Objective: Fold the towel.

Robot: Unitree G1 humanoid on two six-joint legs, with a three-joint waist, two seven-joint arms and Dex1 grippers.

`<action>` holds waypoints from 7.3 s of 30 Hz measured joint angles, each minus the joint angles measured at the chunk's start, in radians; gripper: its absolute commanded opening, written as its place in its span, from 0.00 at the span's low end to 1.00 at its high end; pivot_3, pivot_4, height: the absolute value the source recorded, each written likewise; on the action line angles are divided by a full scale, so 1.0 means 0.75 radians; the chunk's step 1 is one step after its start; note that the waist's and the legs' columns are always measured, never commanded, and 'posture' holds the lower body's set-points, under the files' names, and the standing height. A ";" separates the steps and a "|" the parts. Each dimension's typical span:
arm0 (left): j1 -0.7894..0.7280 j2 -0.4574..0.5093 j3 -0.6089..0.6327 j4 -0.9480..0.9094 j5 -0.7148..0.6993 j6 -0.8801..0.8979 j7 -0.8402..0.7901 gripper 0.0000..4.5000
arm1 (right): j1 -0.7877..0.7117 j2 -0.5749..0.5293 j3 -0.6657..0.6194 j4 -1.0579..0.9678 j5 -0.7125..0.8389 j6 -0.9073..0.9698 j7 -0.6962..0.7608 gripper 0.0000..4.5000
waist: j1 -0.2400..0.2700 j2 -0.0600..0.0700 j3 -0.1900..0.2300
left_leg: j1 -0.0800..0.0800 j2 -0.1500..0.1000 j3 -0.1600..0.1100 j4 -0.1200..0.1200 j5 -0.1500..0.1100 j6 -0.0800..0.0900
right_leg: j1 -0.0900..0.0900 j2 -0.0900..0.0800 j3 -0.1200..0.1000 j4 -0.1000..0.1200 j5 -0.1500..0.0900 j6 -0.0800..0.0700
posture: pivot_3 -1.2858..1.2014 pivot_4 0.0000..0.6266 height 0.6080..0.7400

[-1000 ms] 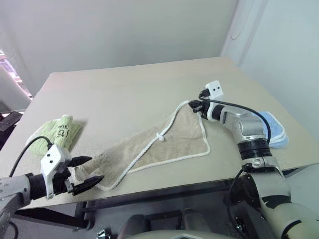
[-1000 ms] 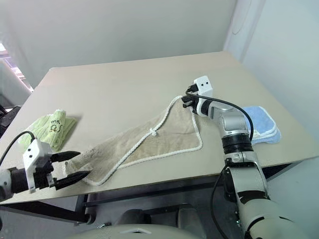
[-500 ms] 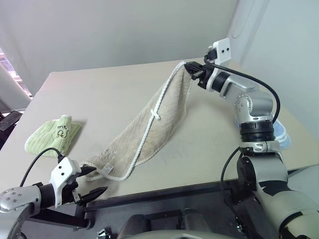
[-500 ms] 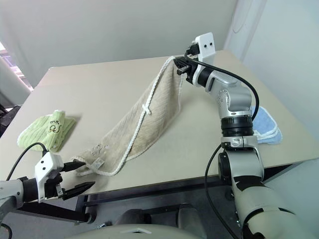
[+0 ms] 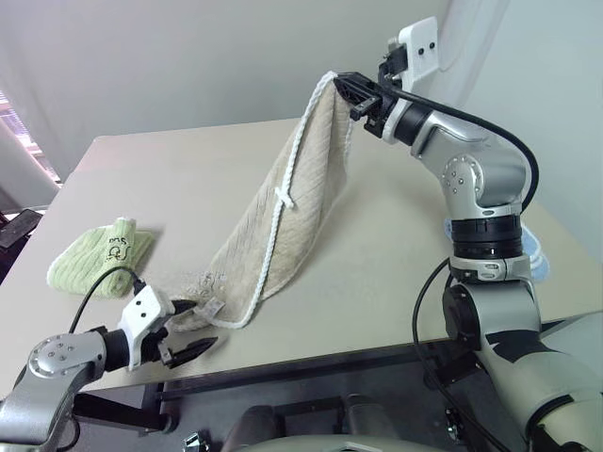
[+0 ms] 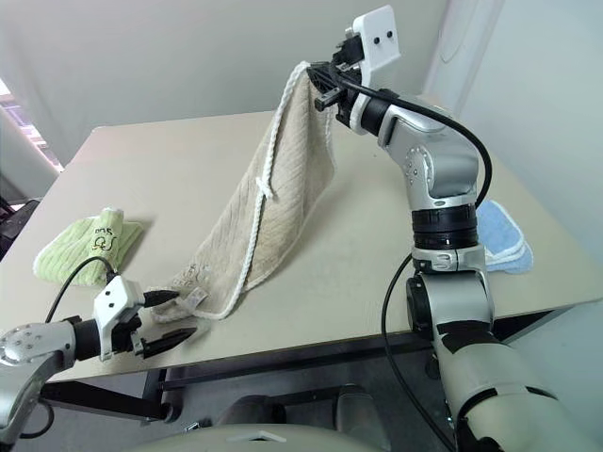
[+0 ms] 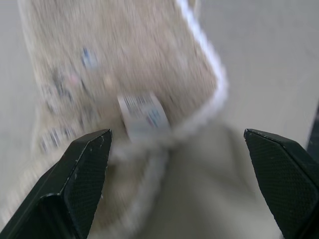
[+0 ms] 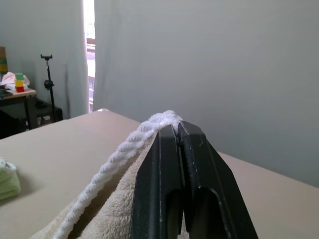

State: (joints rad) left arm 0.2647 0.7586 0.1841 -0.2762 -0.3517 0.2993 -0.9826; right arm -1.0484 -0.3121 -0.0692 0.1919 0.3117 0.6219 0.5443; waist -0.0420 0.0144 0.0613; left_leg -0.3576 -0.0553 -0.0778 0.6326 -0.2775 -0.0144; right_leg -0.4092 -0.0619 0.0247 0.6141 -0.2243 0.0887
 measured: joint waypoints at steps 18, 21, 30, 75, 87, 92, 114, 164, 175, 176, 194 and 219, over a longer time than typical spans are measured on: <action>-0.215 -0.023 -0.242 -0.107 0.001 0.218 0.070 1.00 | -0.021 -0.002 0.025 -0.087 0.015 0.037 -0.020 0.01 | -0.001 0.000 0.000 | 0.000 0.000 0.000 -0.001 0.000 0.000 | -0.001 0.001 0.000 0.001 0.001 0.002 | 0.52 0.00 1.00; -0.214 -0.023 -0.300 -0.155 0.019 0.272 0.097 1.00 | -0.021 0.000 0.038 -0.095 0.013 0.038 -0.029 0.01 | -0.001 0.000 0.000 | 0.000 0.000 0.000 0.000 0.000 0.000 | 0.000 0.001 0.000 0.001 0.001 0.002 | 0.52 0.00 1.00; -0.248 -0.022 -0.351 -0.149 0.091 0.405 0.209 1.00 | -0.020 0.001 0.038 -0.095 0.013 0.042 -0.058 0.01 | -0.001 0.000 0.000 | 0.001 0.000 0.000 0.000 0.000 0.000 | 0.000 0.002 0.000 0.003 0.001 0.002 | 0.52 0.00 1.00; -0.212 0.053 -0.067 0.009 -0.131 0.398 0.048 0.31 | 0.074 -0.003 0.067 -0.037 -0.037 0.037 -0.071 0.00 | -0.002 -0.001 -0.001 | 0.002 0.000 0.000 0.000 0.001 -0.001 | 0.000 0.001 0.000 0.005 0.001 0.000 | 0.52 0.00 1.00; -0.205 0.041 -0.181 -0.034 -0.079 0.339 0.025 0.31 | 0.077 -0.003 0.073 -0.044 -0.037 0.038 -0.071 0.00 | -0.001 -0.001 -0.001 | 0.001 0.000 0.000 0.000 0.001 -0.001 | 0.000 0.001 0.000 0.004 0.001 0.000 | 0.52 0.00 1.00; -0.187 0.051 -0.263 -0.045 -0.008 0.281 0.030 0.31 | 0.078 -0.004 0.076 -0.044 -0.037 0.039 -0.071 0.00 | -0.001 -0.001 -0.001 | 0.002 0.000 0.000 0.000 0.001 -0.001 | 0.000 0.001 0.000 0.005 0.000 0.000 | 0.52 0.00 1.00; -0.268 -0.014 -0.304 0.087 0.089 0.198 0.118 0.31 | 0.120 -0.003 0.092 -0.074 -0.046 0.043 -0.064 0.00 | -0.002 -0.002 -0.001 | 0.003 0.000 0.000 0.001 0.001 -0.001 | 0.000 0.002 0.000 0.006 0.002 0.003 | 0.52 0.00 1.00; -1.885 -0.191 0.092 2.027 0.167 -0.558 0.303 0.01 | -0.334 -0.119 -0.075 1.283 -0.294 -1.004 -0.158 0.00 | -0.040 -0.013 -0.002 | -0.023 -0.005 0.003 -0.001 0.010 -0.015 | -0.030 -0.002 0.004 0.019 0.005 0.005 | 0.52 0.00 1.00; -1.169 0.016 0.087 1.482 0.124 -0.512 -0.211 0.01 | 0.491 -0.247 -0.065 0.345 -0.105 -0.671 0.293 0.00 | -0.036 -0.013 -0.002 | -0.022 -0.003 -0.001 0.020 0.006 -0.009 | -0.026 0.000 0.003 0.033 0.005 0.005 | 0.52 0.00 1.00; -1.111 0.030 0.096 1.404 0.107 -0.482 -0.217 0.01 | 0.557 -0.266 -0.061 0.242 -0.081 -0.619 0.324 0.00 | -0.032 -0.013 -0.002 | -0.021 -0.003 -0.001 0.021 0.006 -0.009 | -0.025 -0.001 0.003 0.033 0.005 0.005 | 0.52 0.00 1.00; -0.005 0.163 0.381 0.415 -0.098 -0.133 -0.251 0.01 | 1.290 -0.641 -0.149 -0.565 0.229 -0.191 0.637 0.00 | 0.013 -0.014 0.000 | 0.002 0.007 0.001 0.019 0.005 -0.008 | 0.004 0.000 -0.002 0.016 -0.003 0.003 | 0.52 0.00 1.00; 0.138 0.117 0.401 0.315 -0.097 -0.146 -0.241 0.00 | 1.427 -0.764 -0.077 -0.714 0.250 -0.139 0.698 0.13 | 0.049 -0.012 -0.001 | -0.019 0.026 0.017 0.018 -0.007 -0.007 | -0.007 -0.002 -0.031 -0.015 0.013 -0.005 | 0.52 0.00 1.00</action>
State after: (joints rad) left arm 0.3681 0.8465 0.4845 -0.0403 -0.4246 0.1900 -1.1635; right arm 0.0219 -0.8855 -0.1273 -0.3436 0.4993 0.5176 1.0676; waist -0.0055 0.0057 0.0605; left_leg -0.3715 -0.0355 -0.0648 0.6464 -0.2826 -0.0195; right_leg -0.4148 -0.0636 0.0013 0.6029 -0.2143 0.0849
